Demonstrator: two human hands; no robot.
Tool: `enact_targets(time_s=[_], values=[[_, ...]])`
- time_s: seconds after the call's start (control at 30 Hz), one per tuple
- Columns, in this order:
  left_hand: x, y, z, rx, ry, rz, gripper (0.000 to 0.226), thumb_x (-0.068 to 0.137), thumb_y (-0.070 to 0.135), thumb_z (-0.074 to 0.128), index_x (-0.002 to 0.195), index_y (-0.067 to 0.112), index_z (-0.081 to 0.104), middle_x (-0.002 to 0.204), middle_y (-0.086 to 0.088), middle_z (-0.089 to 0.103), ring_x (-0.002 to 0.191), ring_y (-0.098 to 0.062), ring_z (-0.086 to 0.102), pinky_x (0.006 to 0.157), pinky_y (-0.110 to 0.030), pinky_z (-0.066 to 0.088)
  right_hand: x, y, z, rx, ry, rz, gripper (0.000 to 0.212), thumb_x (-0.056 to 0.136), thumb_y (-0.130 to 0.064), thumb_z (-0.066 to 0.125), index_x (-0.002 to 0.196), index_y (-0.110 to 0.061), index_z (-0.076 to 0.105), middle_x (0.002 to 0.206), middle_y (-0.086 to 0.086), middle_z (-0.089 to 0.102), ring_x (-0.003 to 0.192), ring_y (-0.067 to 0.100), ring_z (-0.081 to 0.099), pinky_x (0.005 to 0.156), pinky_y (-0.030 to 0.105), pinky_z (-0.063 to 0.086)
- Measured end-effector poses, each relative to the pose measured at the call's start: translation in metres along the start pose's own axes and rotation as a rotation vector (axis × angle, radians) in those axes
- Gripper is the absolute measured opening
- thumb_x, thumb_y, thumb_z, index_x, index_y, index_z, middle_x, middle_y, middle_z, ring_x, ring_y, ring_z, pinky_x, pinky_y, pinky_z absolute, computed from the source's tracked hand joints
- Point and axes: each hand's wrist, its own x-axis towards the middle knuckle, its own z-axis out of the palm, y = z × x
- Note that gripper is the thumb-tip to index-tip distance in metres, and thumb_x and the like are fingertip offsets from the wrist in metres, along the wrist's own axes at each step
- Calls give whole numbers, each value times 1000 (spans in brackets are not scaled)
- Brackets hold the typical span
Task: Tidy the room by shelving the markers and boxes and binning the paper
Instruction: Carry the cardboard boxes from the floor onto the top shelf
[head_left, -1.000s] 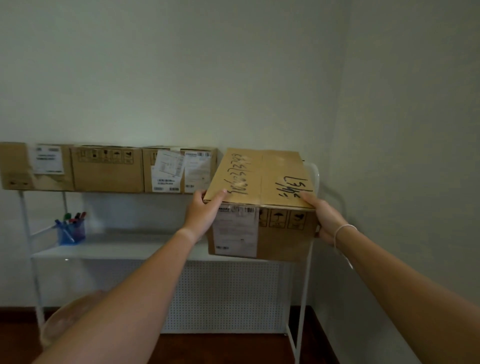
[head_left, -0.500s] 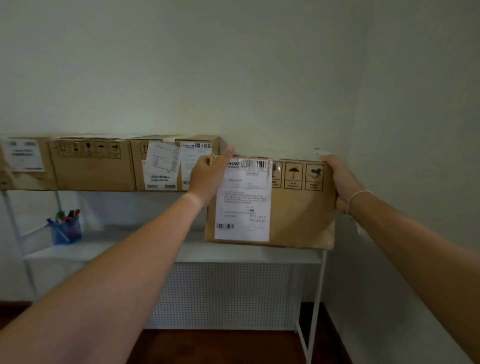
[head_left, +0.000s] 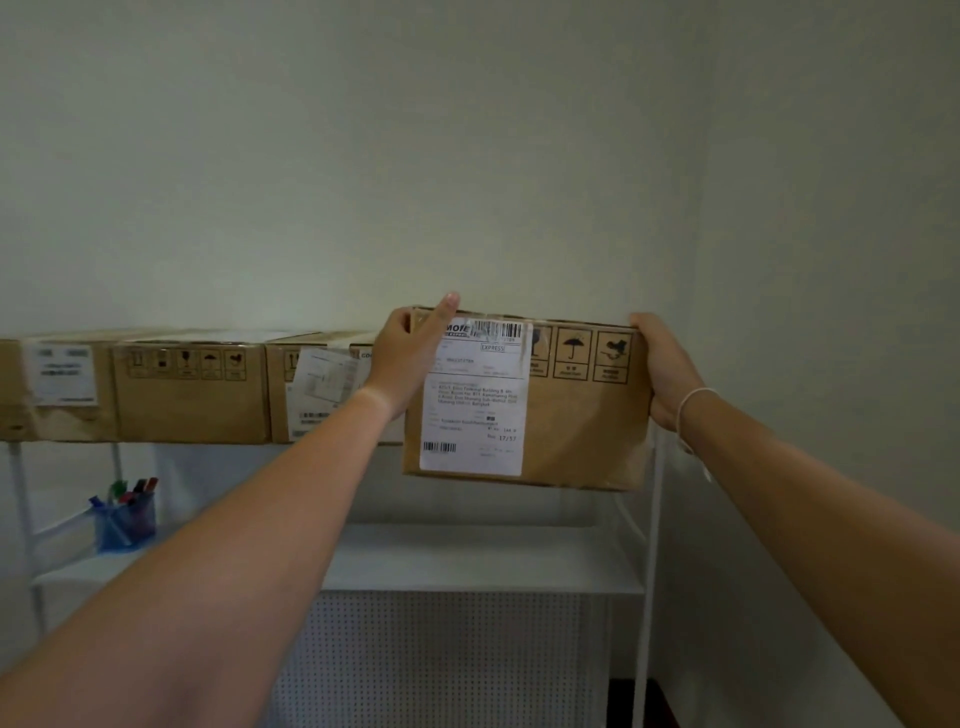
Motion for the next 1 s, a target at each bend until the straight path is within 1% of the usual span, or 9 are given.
enact_targets(time_s=[0.17, 0.33, 0.47, 0.6, 0.67, 0.73, 0.8, 0.87, 1.0], values=[[12, -23, 0, -75, -29, -58, 47, 81, 58, 62, 97, 16, 48, 92, -13, 58, 88, -25, 60, 90, -42, 51, 17, 10, 8, -45, -6, -2, 43, 77, -54, 51, 50, -24, 68, 71, 0, 69, 78, 23, 61, 82, 39, 49], [23, -57, 6, -53, -64, -104, 52, 74, 60, 66, 97, 17, 48, 102, -18, 61, 98, -31, 65, 81, -37, 53, 39, 31, 14, -74, -10, 24, 39, 83, -51, 47, 61, -24, 64, 69, -1, 67, 77, 22, 60, 83, 38, 46], [37, -86, 14, -17, -70, -95, 68, 76, 58, 66, 128, 18, 49, 115, -7, 64, 107, -24, 64, 75, -23, 50, 60, 52, 19, -115, 23, 23, 42, 79, -50, 49, 52, -24, 68, 61, -7, 68, 81, 22, 60, 87, 40, 47], [55, -106, 22, 100, -9, -38, 62, 84, 47, 64, 138, 26, 43, 105, 5, 61, 97, -10, 60, 69, -14, 45, 84, 72, 28, -140, 66, 12, 40, 80, -55, 46, 72, -24, 70, 85, -1, 71, 92, 22, 62, 84, 39, 48], [64, -112, 26, 173, 59, -23, 58, 86, 47, 62, 137, 25, 45, 84, 7, 56, 79, -5, 56, 69, -18, 48, 98, 78, 36, -144, 129, -16, 49, 84, -61, 42, 88, -20, 68, 98, 0, 69, 96, 20, 61, 89, 36, 47], [73, -119, 29, 293, 126, 23, 58, 86, 51, 59, 135, 21, 48, 78, 4, 54, 84, -12, 59, 77, -22, 47, 109, 85, 45, -153, 194, -68, 59, 86, -64, 40, 100, -13, 65, 102, -1, 66, 97, 19, 58, 94, 35, 45], [83, -131, 29, 474, 167, 81, 60, 87, 55, 55, 135, 19, 48, 110, -4, 61, 119, -26, 51, 99, -36, 40, 116, 96, 53, -172, 232, -147, 55, 87, -64, 40, 109, -19, 63, 108, -2, 65, 102, 17, 57, 95, 33, 43], [91, -141, 26, 618, 169, 146, 64, 88, 58, 49, 136, 17, 46, 136, -7, 51, 132, -28, 39, 108, -42, 33, 122, 107, 60, -174, 254, -206, 52, 87, -61, 42, 116, -23, 61, 116, -2, 64, 107, 15, 56, 96, 30, 43], [108, -158, 17, 862, 116, 313, 74, 82, 70, 27, 130, 19, 51, 129, -3, 57, 127, -26, 45, 112, -51, 28, 137, 114, 66, -178, 279, -216, 51, 89, -59, 41, 114, -21, 63, 112, -1, 65, 103, 14, 56, 87, 26, 41]])
